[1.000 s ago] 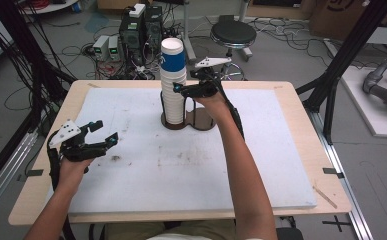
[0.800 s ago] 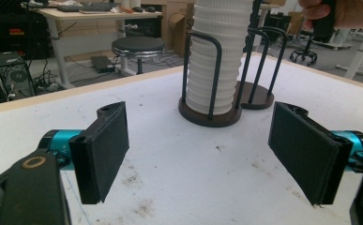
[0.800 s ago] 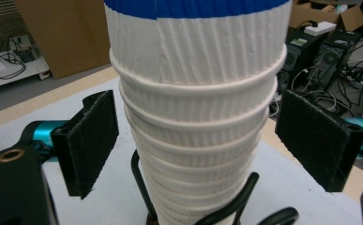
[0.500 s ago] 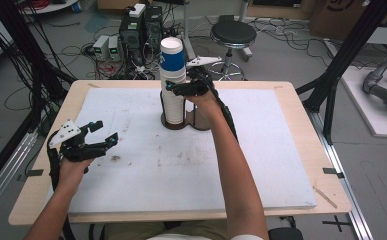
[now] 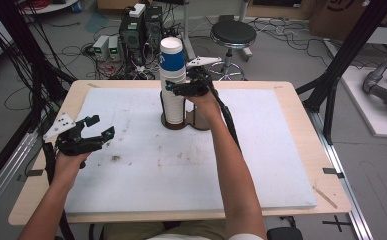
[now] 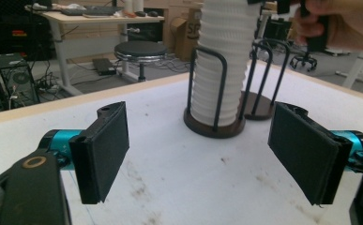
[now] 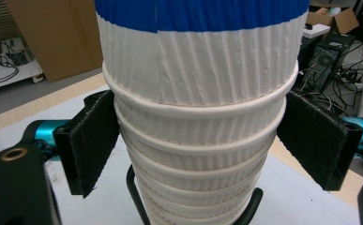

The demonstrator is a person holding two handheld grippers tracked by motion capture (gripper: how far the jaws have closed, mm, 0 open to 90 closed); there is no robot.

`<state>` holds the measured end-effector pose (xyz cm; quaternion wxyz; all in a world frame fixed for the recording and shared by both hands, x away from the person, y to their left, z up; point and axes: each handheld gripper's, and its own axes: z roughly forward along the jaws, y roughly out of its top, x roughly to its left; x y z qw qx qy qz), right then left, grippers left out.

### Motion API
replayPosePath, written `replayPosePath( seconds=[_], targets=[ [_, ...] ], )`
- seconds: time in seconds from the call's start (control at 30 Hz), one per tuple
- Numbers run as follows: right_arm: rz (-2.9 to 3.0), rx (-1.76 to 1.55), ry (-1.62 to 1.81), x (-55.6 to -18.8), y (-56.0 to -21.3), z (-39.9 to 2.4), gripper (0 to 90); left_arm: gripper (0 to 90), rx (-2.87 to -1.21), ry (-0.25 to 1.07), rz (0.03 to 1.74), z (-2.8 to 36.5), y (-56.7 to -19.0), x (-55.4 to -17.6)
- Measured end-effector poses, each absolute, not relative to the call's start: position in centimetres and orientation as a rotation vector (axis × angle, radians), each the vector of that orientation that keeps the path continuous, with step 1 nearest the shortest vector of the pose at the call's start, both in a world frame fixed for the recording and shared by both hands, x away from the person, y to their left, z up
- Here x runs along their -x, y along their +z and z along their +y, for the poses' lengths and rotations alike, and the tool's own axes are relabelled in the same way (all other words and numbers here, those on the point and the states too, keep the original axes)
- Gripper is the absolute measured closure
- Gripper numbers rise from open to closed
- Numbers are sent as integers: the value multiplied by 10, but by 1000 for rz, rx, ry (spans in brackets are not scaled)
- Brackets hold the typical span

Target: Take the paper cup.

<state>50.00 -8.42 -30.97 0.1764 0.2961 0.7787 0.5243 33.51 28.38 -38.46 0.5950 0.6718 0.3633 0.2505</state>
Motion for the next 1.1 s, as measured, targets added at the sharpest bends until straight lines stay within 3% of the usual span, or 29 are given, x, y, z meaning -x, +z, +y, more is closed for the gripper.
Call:
replayPosePath(
  seconds=[0.53, 1.1],
  targets=[
    [2215, -832, 1484, -500, -309, -85, 156, 203, -1613, 499, 725, 258, -296, -413],
    [2219, -818, 1487, -501, -309, -86, 158, 201, -1709, 442, 546, 183, -221, -481]
  ],
)
